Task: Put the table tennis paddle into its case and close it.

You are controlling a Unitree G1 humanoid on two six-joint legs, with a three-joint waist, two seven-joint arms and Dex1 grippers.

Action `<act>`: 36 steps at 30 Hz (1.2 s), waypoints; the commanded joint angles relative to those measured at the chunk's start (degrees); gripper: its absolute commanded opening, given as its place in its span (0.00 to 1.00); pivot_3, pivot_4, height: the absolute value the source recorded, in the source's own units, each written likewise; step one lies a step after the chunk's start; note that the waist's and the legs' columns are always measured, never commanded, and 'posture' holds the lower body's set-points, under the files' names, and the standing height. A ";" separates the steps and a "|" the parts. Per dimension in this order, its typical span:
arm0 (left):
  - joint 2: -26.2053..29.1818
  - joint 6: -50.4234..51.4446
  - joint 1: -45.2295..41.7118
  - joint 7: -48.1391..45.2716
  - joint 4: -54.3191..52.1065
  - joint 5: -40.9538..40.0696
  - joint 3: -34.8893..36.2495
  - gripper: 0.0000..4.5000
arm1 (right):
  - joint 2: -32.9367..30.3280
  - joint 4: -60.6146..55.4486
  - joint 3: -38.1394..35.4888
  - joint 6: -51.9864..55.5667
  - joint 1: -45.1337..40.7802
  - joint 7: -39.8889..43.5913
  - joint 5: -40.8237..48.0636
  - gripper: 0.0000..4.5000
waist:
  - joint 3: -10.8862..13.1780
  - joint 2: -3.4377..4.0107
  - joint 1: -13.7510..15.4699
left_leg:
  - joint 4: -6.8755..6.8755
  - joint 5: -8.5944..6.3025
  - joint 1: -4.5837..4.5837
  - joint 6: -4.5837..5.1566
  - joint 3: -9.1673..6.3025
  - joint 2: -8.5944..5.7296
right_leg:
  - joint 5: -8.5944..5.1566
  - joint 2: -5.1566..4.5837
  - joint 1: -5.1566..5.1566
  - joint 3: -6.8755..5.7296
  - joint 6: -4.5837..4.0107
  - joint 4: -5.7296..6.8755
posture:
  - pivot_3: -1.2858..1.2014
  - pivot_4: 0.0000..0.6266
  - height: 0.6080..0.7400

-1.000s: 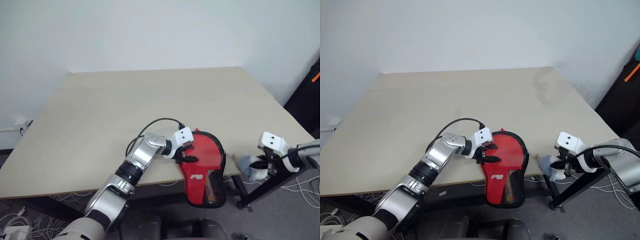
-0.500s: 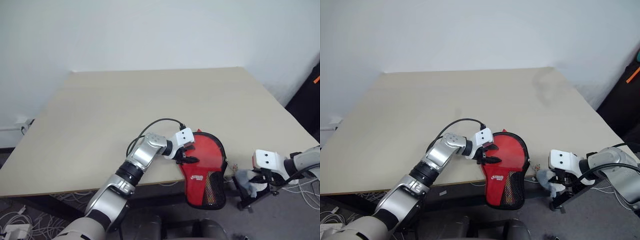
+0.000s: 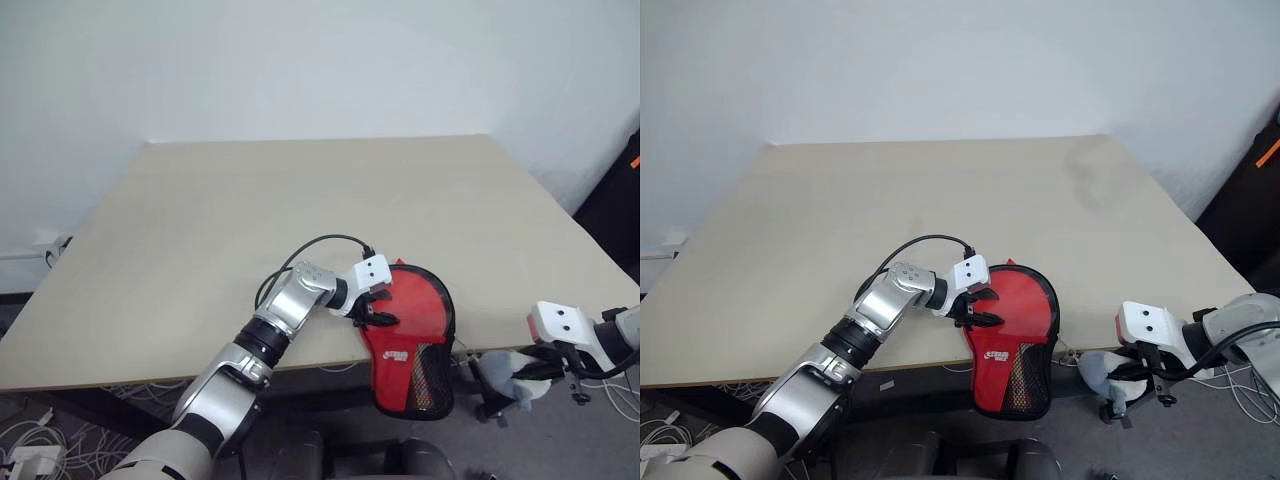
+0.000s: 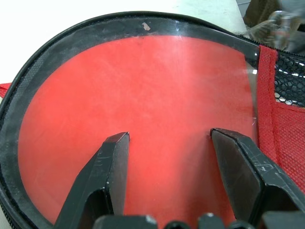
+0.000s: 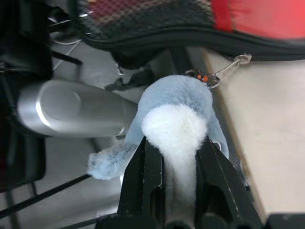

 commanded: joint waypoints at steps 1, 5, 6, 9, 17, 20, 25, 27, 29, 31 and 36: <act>0.83 1.77 2.97 -0.51 4.23 3.67 -4.51 0.64 | -2.49 -4.97 -1.93 -0.81 4.57 3.11 0.74 0.07 | -0.03 0.01 0.09 | -0.01 -0.01 0.00 0.02 -0.02 -0.03 | -0.02 -0.03 0.00 -0.02 0.04 0.00 | 0.52 0.00 0.88; 0.50 2.06 2.95 -0.31 4.17 3.44 -4.26 0.64 | -3.22 -8.27 -1.67 -2.60 10.43 2.68 -1.54 0.07 | -0.12 0.02 0.45 | -0.10 -0.11 0.00 0.18 -0.11 -0.31 | -0.19 -0.36 0.02 -0.10 0.28 0.02 | 0.52 0.00 0.88; 0.48 2.06 2.96 -0.28 4.15 3.44 -4.27 0.64 | -3.32 -8.44 -1.82 -2.92 11.25 2.56 -1.83 0.07 | -0.13 0.00 0.50 | -0.10 -0.15 -0.01 0.23 -0.10 -0.38 | -0.22 -0.42 0.04 -0.10 0.32 0.02 | 0.52 0.00 0.88; 0.67 2.07 3.27 -0.28 3.85 3.40 -4.34 0.64 | -3.85 -9.71 -2.77 -3.87 14.48 2.74 -2.21 0.07 | -0.18 -0.05 0.45 | -0.02 -0.33 -0.01 0.50 -0.06 -0.53 | -0.32 -0.59 0.10 -0.06 0.51 0.00 | 0.52 0.00 0.88; 0.48 2.13 3.41 -0.17 3.78 3.16 -4.23 0.64 | -4.95 -14.96 -5.22 -8.09 23.15 4.02 -4.82 0.07 | -0.27 -0.15 0.47 | 0.16 -0.48 0.09 0.58 -0.09 -0.53 | -0.36 -0.62 0.32 -0.08 0.59 -0.01 | 0.52 0.00 0.88; 0.41 2.09 3.44 -0.14 3.78 3.19 -4.28 0.64 | -5.32 -17.90 -6.42 -9.02 26.58 4.54 -5.30 0.07 | -0.29 -0.13 0.50 | 0.16 -0.50 0.14 0.55 -0.16 -0.53 | -0.38 -0.63 0.42 -0.13 0.61 -0.02 | 0.52 0.00 0.88; 0.29 2.07 3.53 0.02 3.90 3.14 -4.19 0.64 | -5.22 -22.12 -9.58 -8.59 30.53 5.75 -5.02 0.07 | -0.30 -0.13 0.57 | 0.16 -0.62 0.32 0.58 -0.23 -0.55 | -0.45 -0.64 0.65 -0.16 0.72 -0.13 | 0.52 0.00 0.88; 0.24 2.10 3.65 0.07 3.83 3.14 -4.21 0.64 | -5.19 -23.41 -10.00 -7.20 29.83 5.60 -3.60 0.07 | -0.29 -0.14 0.56 | 0.15 -0.74 0.50 0.59 -0.22 -0.55 | -0.49 -0.65 0.84 -0.15 0.78 -0.20 | 0.52 0.00 0.88; 0.16 2.05 3.71 0.17 3.92 3.18 -4.21 0.64 | -4.92 -24.19 -9.45 -5.13 27.32 4.90 -1.64 0.07 | -0.30 -0.13 0.53 | 0.12 -0.80 0.63 0.60 -0.23 -0.54 | -0.50 -0.64 1.01 -0.15 0.79 -0.34 | 0.52 0.00 0.88; 0.17 2.08 3.80 0.16 3.81 3.15 -4.21 0.64 | -4.43 -24.45 -8.49 -3.47 24.57 4.35 -0.33 0.28 | -0.29 -0.17 0.52 | 0.10 -0.82 0.68 0.63 -0.22 -0.54 | -0.50 -0.66 1.06 -0.14 0.79 -0.41 | 0.52 0.00 0.88; 0.31 1.99 3.72 -0.02 3.85 3.07 -4.08 0.64 | -3.46 -22.88 -5.62 -1.31 18.50 3.06 0.63 0.68 | -0.30 -0.20 0.44 | 0.04 -0.82 0.75 0.62 -0.21 -0.53 | -0.49 -0.67 1.12 -0.15 0.80 -0.49 | 0.52 0.00 0.88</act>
